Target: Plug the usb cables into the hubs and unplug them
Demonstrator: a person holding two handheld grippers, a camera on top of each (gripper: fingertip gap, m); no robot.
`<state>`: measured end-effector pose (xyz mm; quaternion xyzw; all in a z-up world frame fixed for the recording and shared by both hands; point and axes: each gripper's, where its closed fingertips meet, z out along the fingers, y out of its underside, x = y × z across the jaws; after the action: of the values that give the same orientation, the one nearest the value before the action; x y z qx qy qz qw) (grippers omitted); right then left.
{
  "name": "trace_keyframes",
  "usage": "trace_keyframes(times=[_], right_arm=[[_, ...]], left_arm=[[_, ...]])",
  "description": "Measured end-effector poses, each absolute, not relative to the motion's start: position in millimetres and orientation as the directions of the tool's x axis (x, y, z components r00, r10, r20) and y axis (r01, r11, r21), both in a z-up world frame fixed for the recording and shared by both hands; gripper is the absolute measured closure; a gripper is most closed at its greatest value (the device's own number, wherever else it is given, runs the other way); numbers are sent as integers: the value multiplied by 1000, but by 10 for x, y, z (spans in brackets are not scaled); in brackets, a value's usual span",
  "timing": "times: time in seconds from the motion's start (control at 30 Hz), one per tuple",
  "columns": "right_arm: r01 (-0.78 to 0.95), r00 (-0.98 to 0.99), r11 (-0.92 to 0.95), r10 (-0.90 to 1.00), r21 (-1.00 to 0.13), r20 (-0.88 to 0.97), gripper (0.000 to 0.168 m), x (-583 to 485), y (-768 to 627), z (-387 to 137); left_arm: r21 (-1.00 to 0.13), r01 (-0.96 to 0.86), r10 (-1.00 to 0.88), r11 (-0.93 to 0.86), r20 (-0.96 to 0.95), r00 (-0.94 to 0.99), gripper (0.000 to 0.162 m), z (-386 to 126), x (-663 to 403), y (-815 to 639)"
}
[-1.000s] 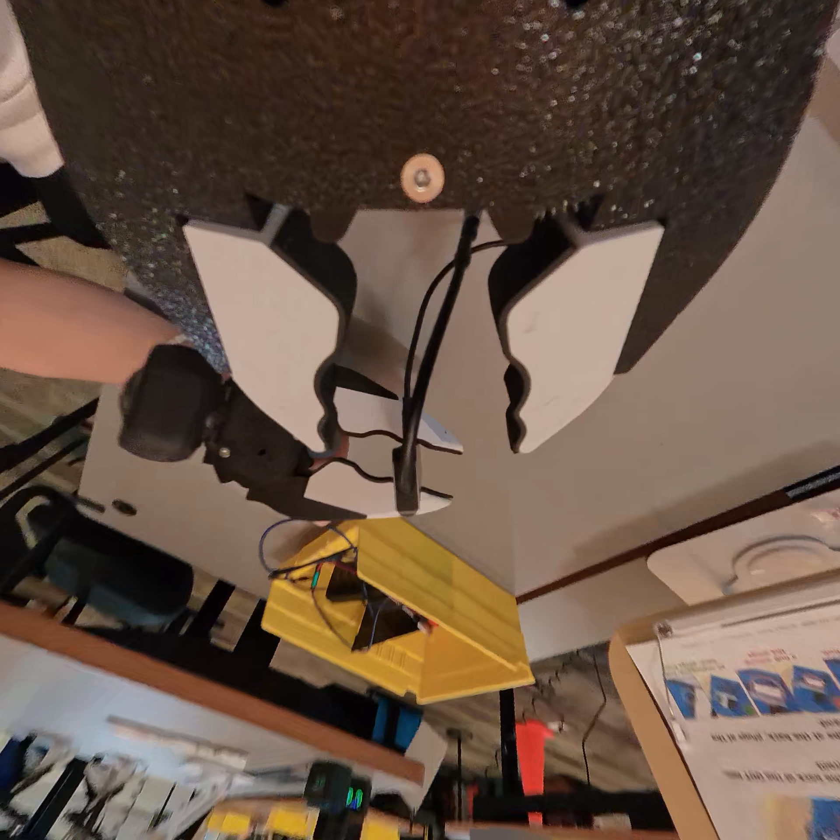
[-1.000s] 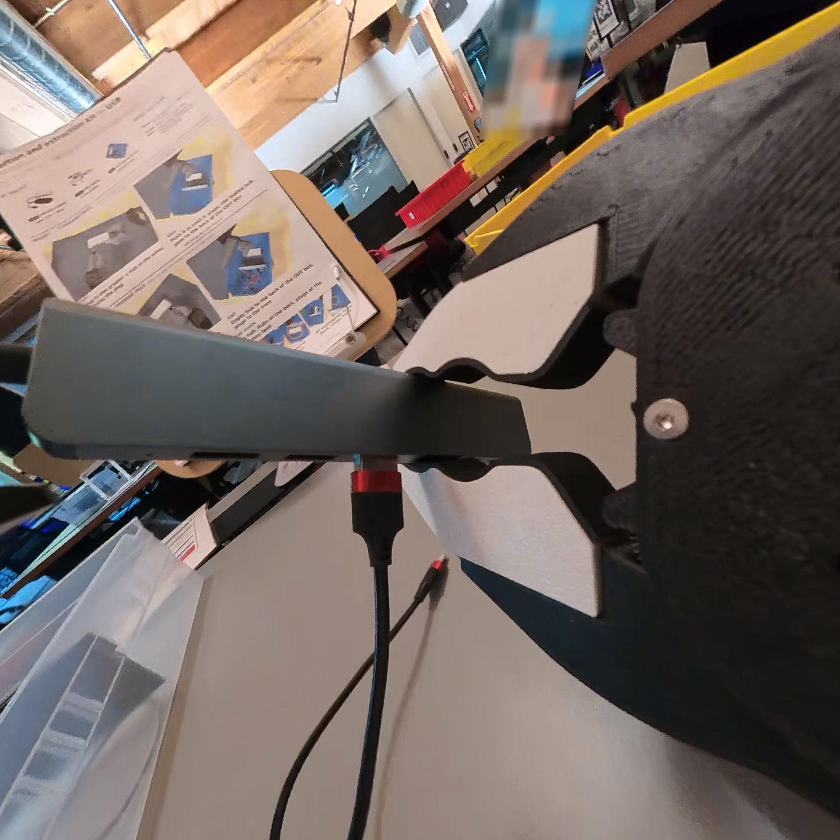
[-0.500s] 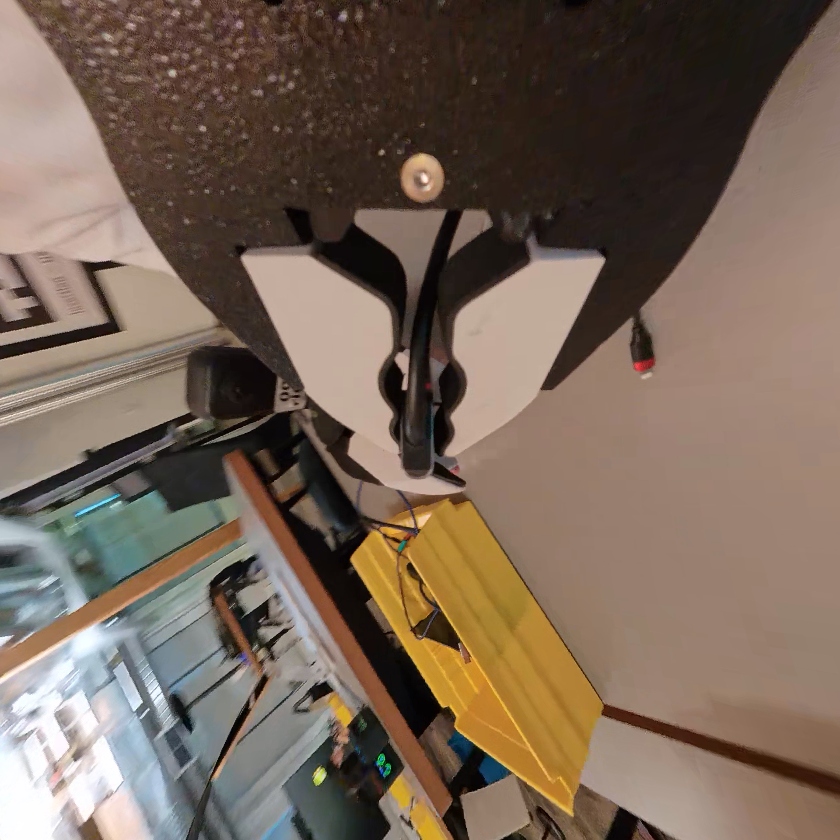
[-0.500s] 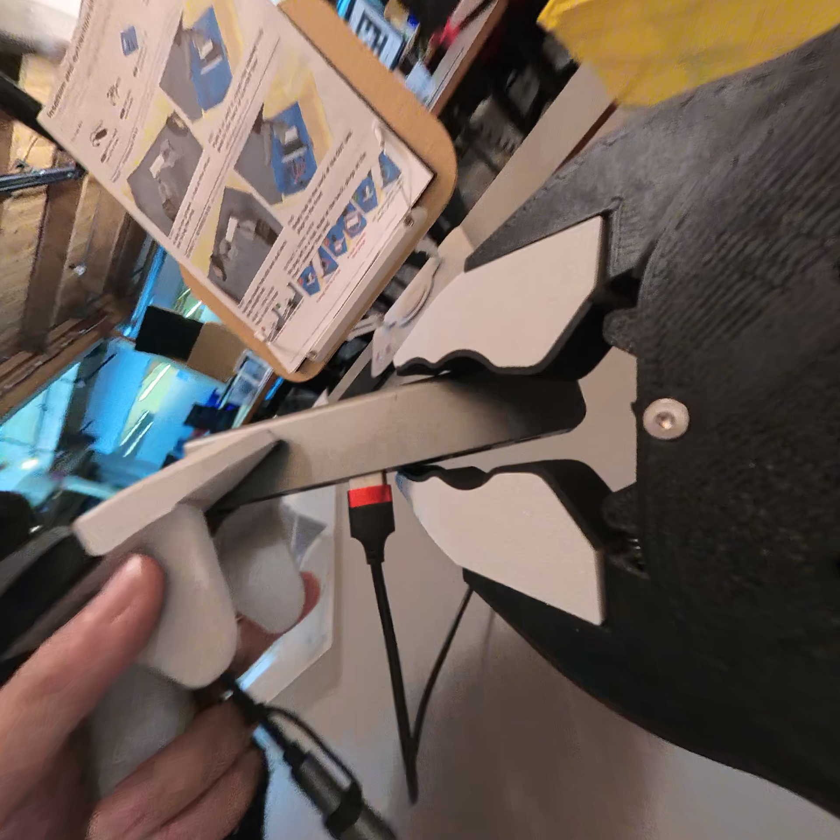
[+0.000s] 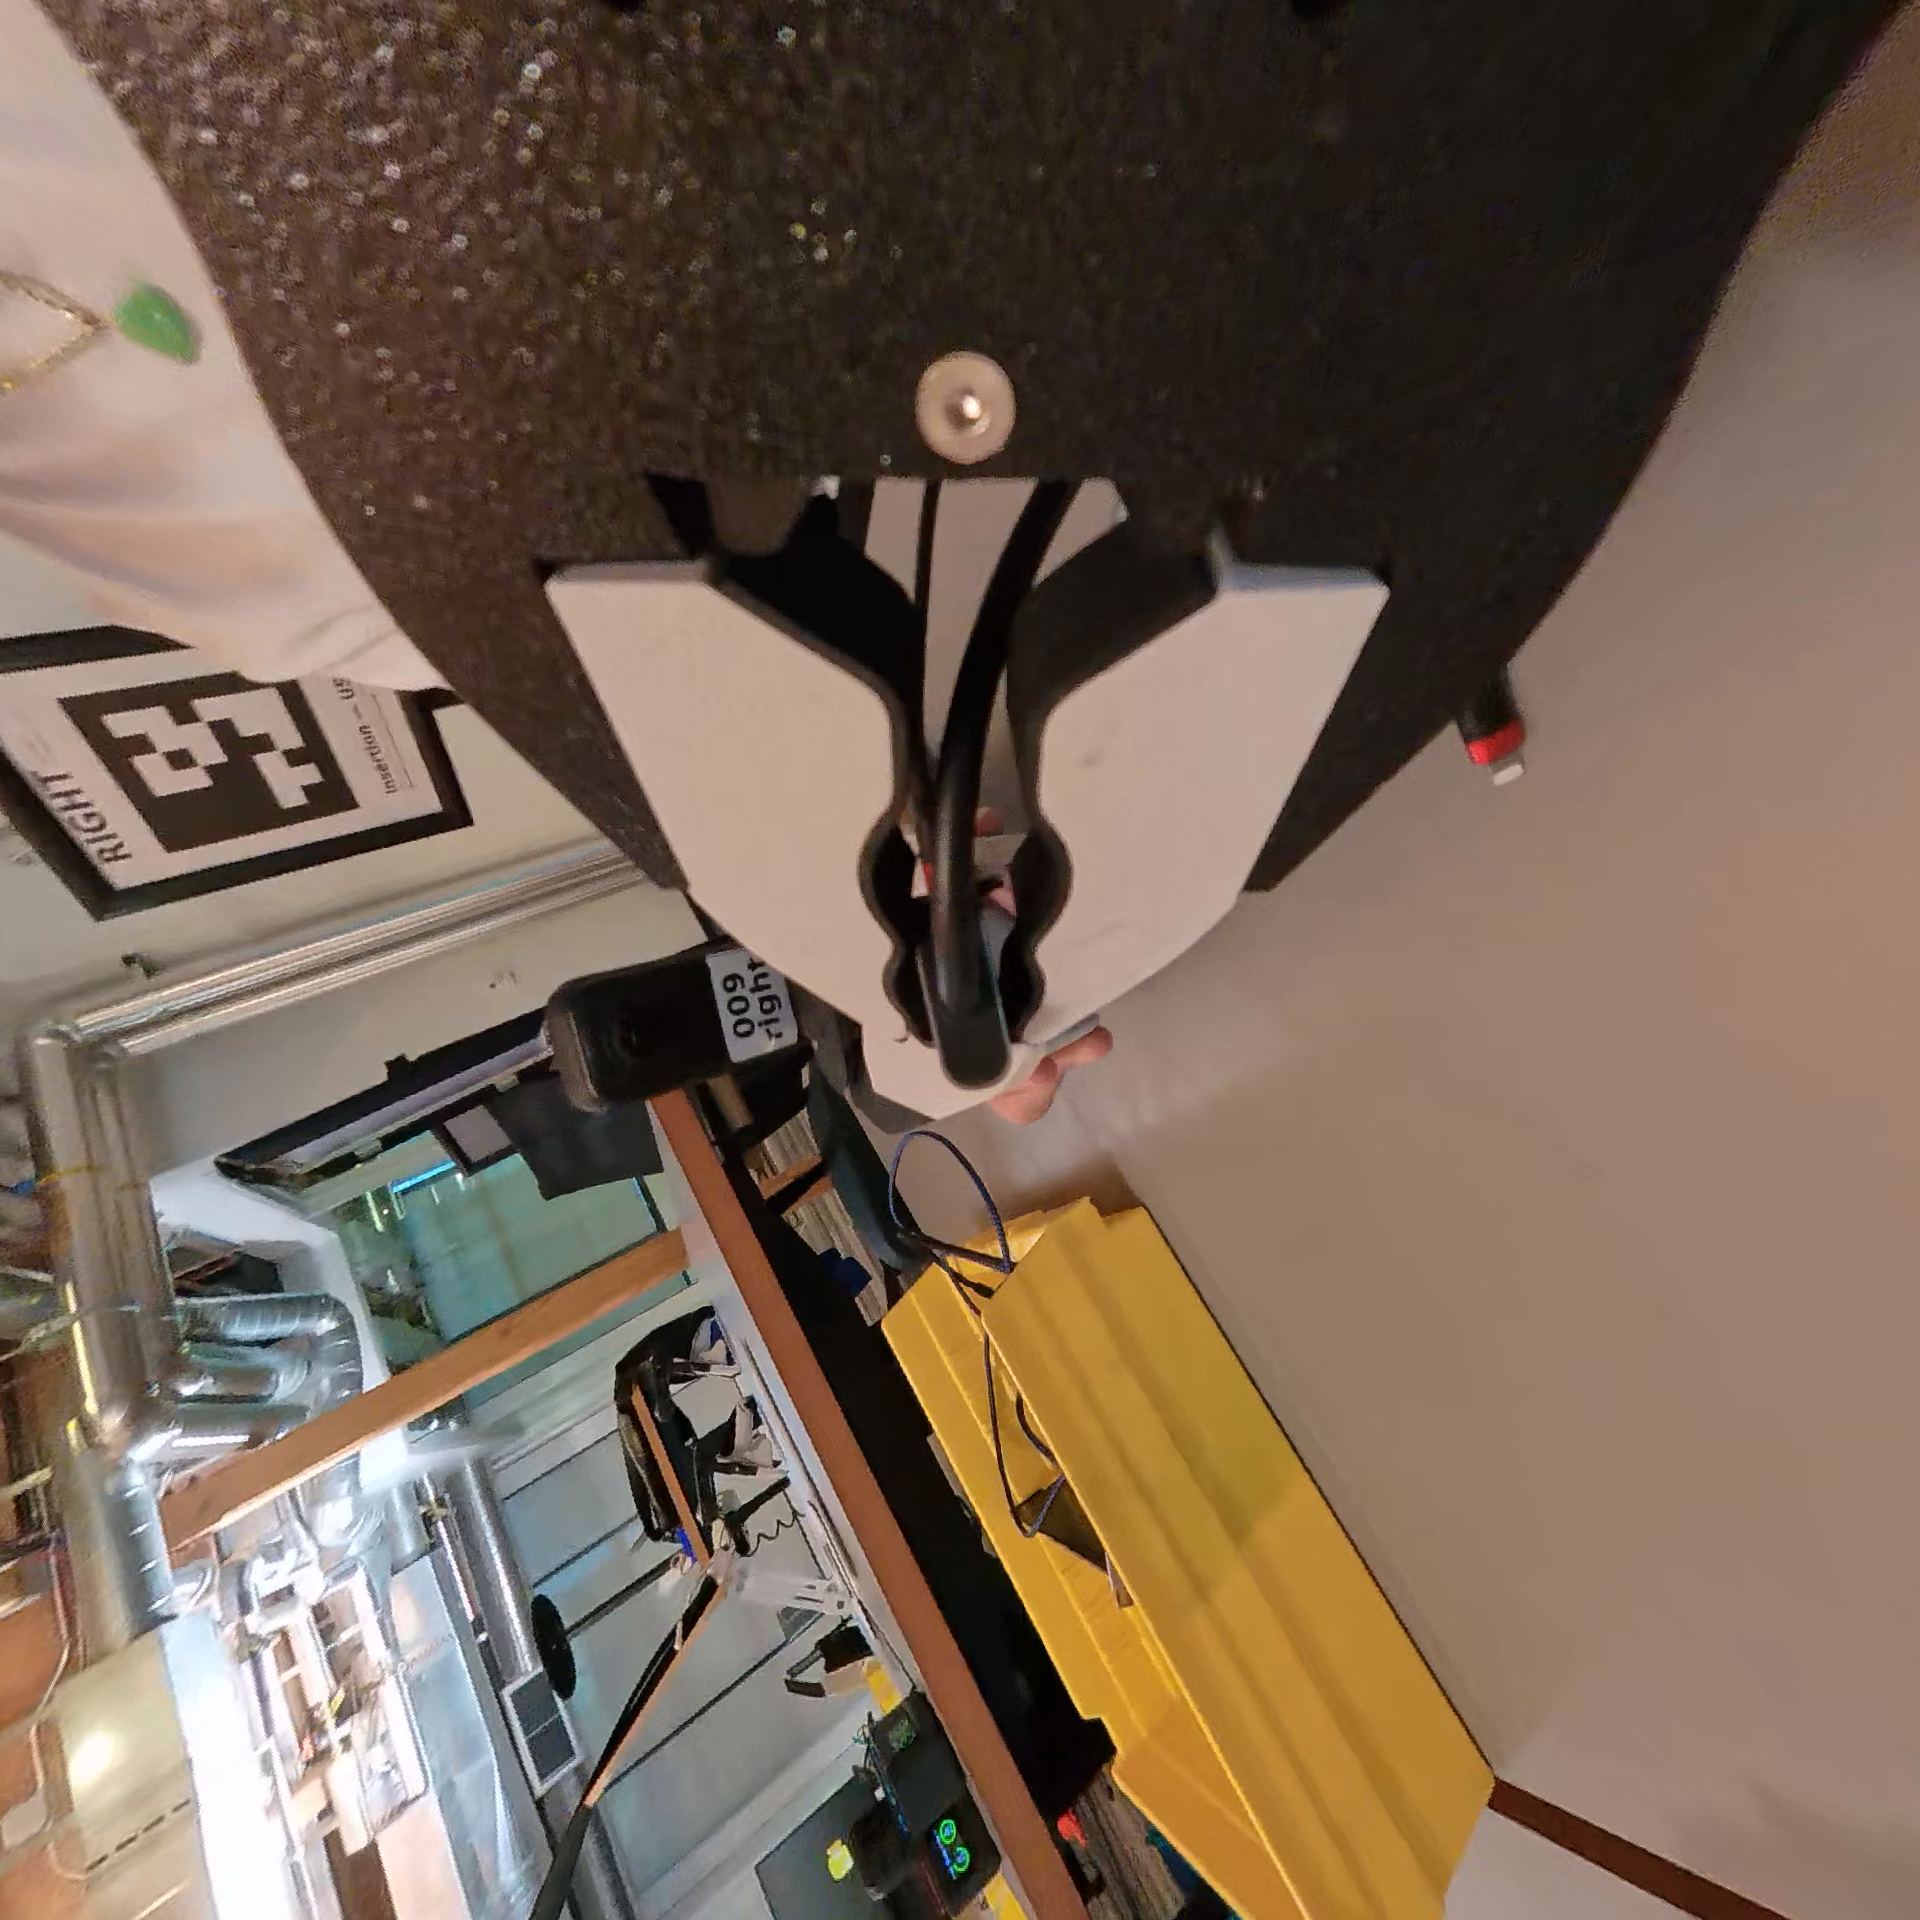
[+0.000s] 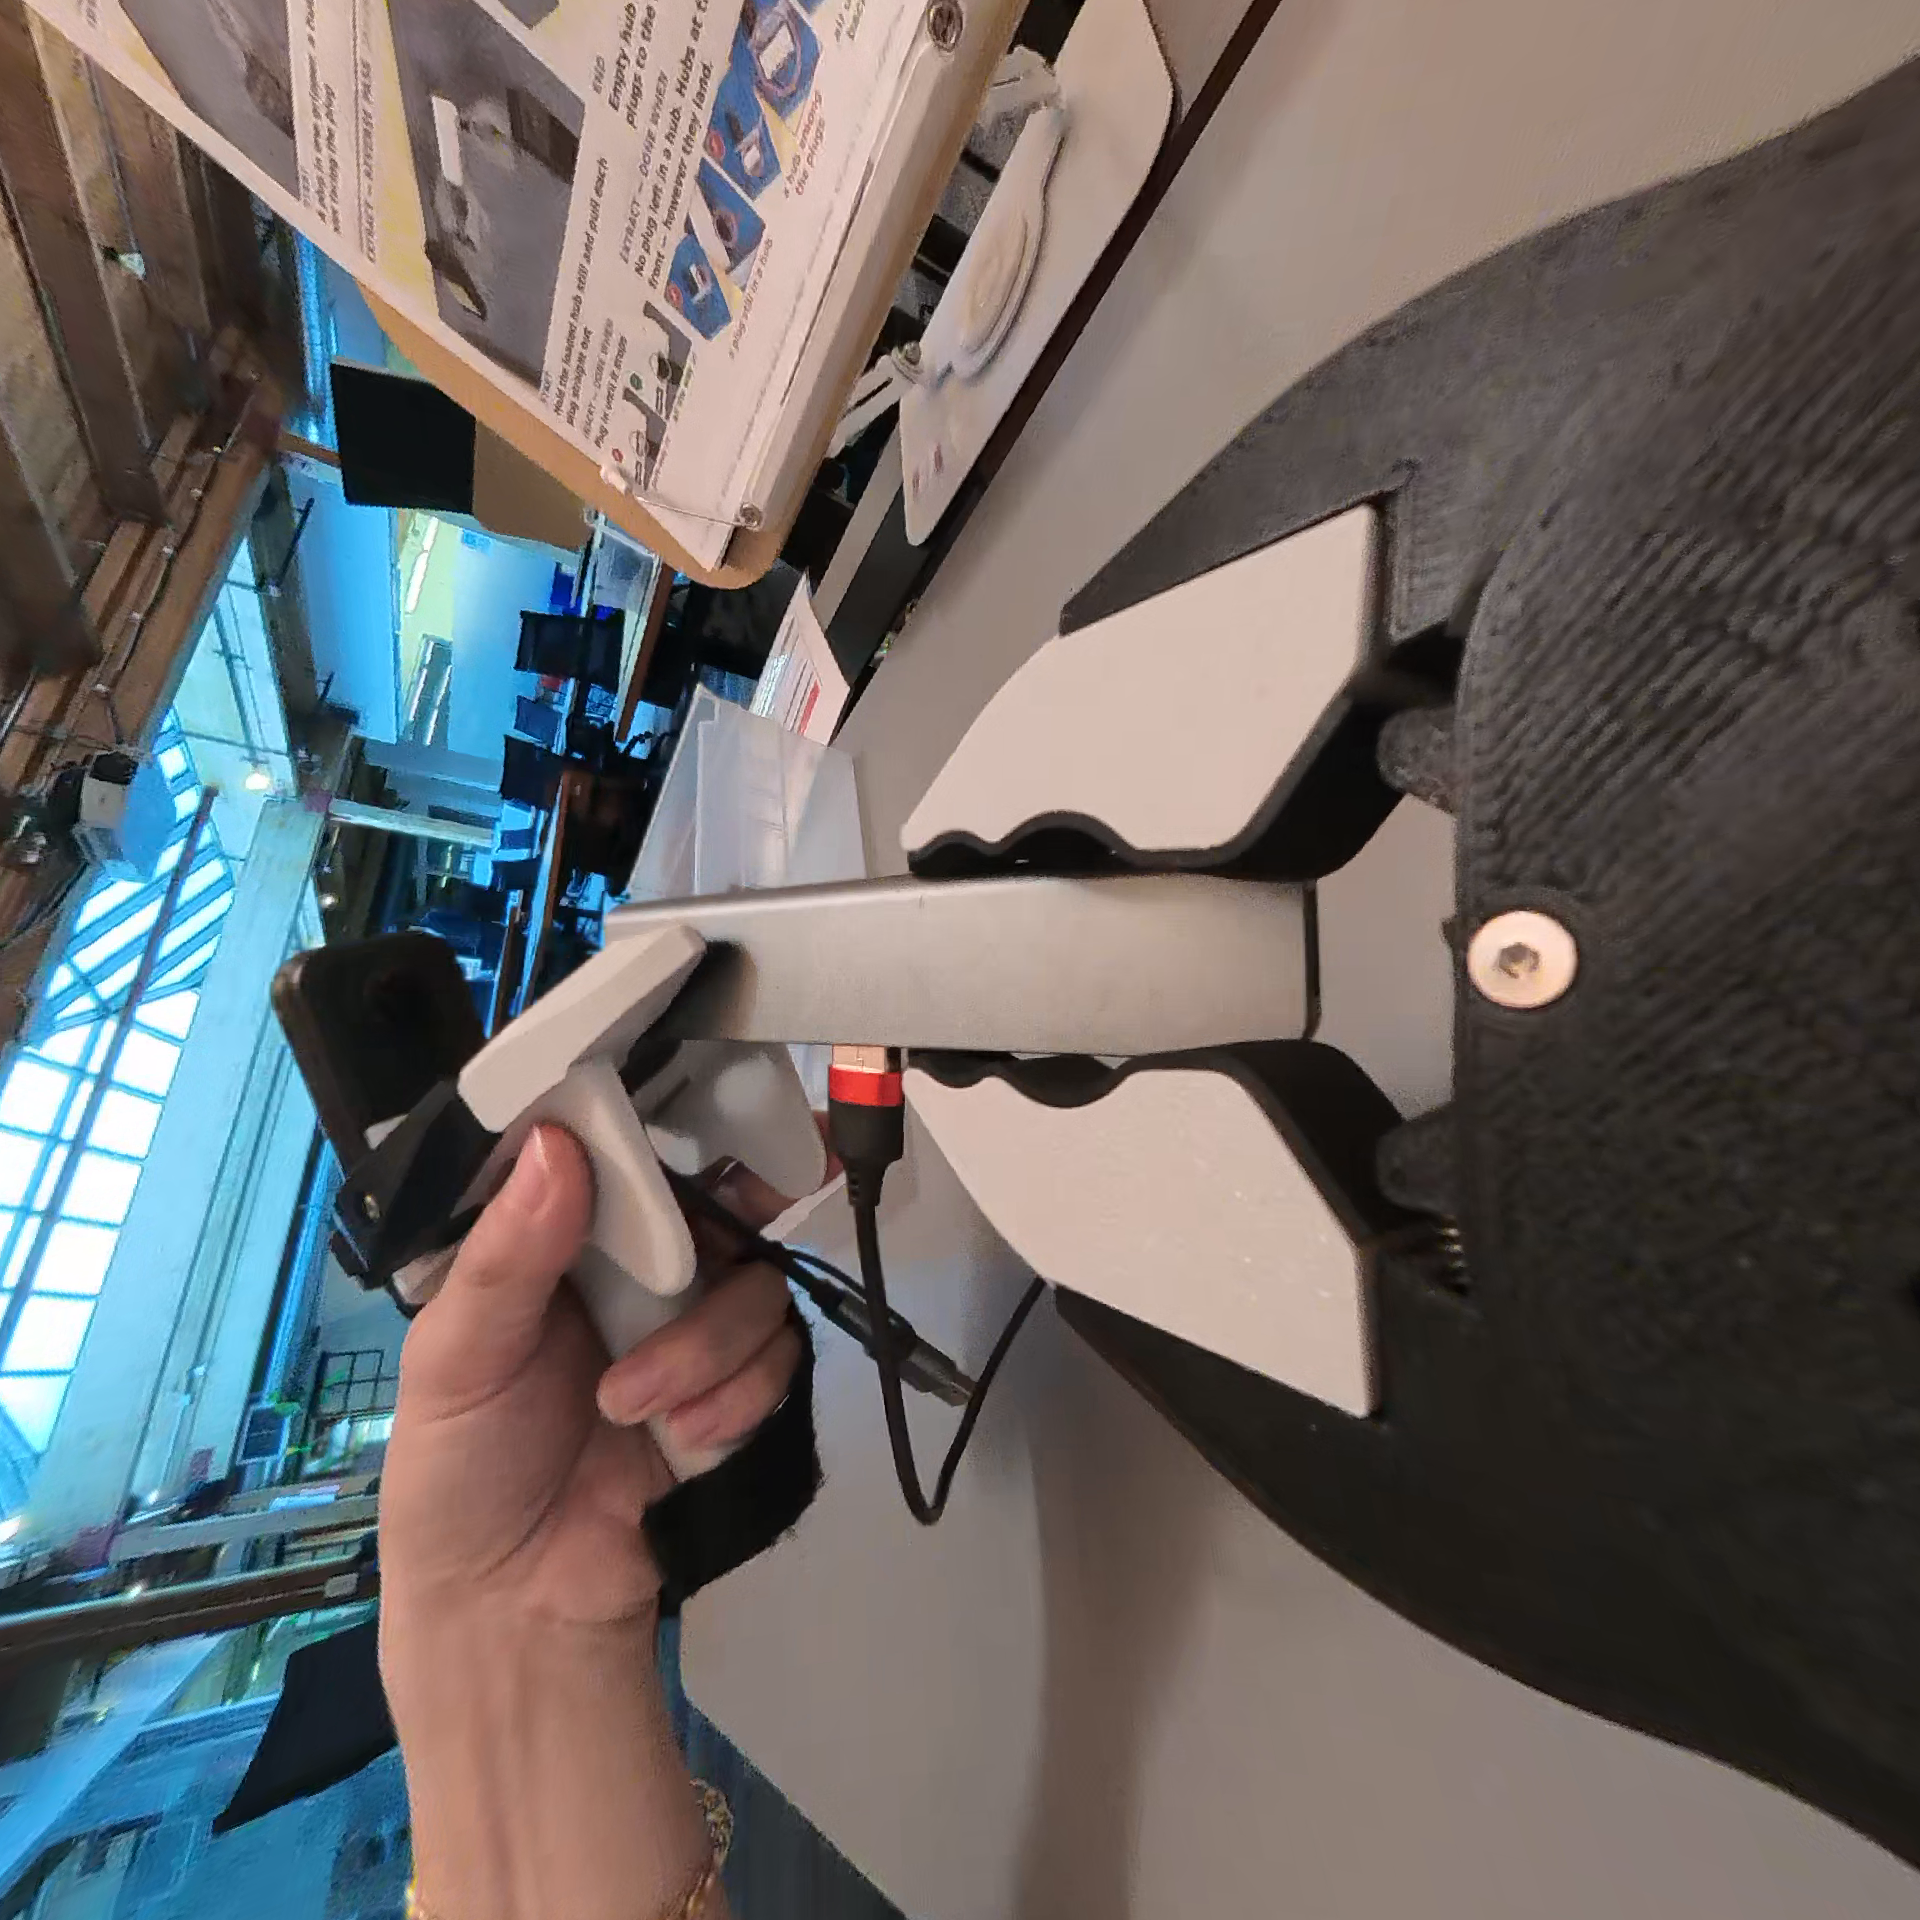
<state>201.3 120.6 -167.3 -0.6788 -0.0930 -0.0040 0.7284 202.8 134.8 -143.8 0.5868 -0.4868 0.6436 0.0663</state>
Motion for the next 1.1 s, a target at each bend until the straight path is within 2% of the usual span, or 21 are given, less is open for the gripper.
trace_keyframes(times=[0.2,0.27,0.33,0.4,0.47,0.57,0.63,0.73,0.93,1.07,1.1], right_arm=[[152,984,54,91,-987,156,136,2031,1218,-1674],[136,988,36,72,-990,138,136,2070,1223,-1688],[109,994,21,17,-994,109,136,2164,1225,-1690],[93,994,-3,-61,-996,93,136,2299,1217,-1710],[81,988,-29,-133,-996,84,136,2425,1203,-1747],[100,975,-60,-195,-993,110,136,2507,1200,-1788],[117,972,-55,-200,-992,126,136,2479,1210,-1771],[116,971,-41,-208,-992,122,136,2449,1217,-1746],[101,973,-37,-204,-994,106,136,2451,1213,-1757],[76,976,-16,-203,-997,78,136,2453,1207,-1723],[79,976,-19,-204,-997,81,136,2453,1210,-1730]], left_arm=[[-456,-688,-365,-565,886,-287,149,-1424,2064,1378],[-487,-637,-387,-598,871,-303,147,-1395,2118,1432],[-562,-552,-488,-616,822,-292,139,-1384,2177,1596],[-719,-434,-704,-543,671,-232,136,-1391,2189,1826],[-892,-312,-904,-328,392,-171,136,-1304,2119,1933],[-977,-211,-970,19,33,-240,135,-1152,1986,1562],[-952,-250,-946,179,-96,-310,134,-1272,1963,1300],[-889,-329,-919,320,-207,-335,135,-1525,2004,1193],[-806,-362,-877,469,-379,-295,151,-1741,2049,1203],[-778,-389,-870,493,-436,-231,151,-1782,2076,1321],[-785,-382,-873,488,-423,-244,158,-1793,2073,1295]])
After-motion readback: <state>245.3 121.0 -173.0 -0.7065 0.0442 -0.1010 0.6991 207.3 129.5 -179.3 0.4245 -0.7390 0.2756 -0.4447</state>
